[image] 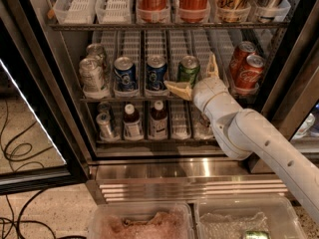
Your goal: Pick green can from middle shelf of fridge
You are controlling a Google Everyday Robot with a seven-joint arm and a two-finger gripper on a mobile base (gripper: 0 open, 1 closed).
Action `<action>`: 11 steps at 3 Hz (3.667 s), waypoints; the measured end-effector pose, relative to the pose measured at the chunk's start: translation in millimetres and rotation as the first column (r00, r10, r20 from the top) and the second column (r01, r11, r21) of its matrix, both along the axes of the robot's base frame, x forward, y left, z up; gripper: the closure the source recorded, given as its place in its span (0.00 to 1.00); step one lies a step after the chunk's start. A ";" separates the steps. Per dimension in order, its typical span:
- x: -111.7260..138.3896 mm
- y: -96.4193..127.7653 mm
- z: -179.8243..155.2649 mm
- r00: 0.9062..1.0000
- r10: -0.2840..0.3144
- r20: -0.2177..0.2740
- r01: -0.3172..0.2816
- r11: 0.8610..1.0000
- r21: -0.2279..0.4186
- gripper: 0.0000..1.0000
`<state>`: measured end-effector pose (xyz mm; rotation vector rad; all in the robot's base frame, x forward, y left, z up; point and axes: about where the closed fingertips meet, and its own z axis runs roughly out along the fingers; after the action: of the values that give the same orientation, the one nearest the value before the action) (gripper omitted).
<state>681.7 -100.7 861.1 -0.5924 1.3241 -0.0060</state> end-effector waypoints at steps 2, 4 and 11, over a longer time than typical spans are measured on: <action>0.0 0.1 0.0 1.000 0.000 0.000 0.000 1.000 0.000 0.39; 0.0 0.1 0.1 1.000 0.000 0.000 0.000 1.000 0.000 0.64; -13.7 -7.0 59.7 0.995 0.029 0.101 -0.035 0.998 0.057 1.00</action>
Offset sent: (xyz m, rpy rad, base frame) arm 0.0000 0.0000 0.0000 0.0000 0.0000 0.0000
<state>668.0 -107.7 920.8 -0.5561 1.2139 0.0293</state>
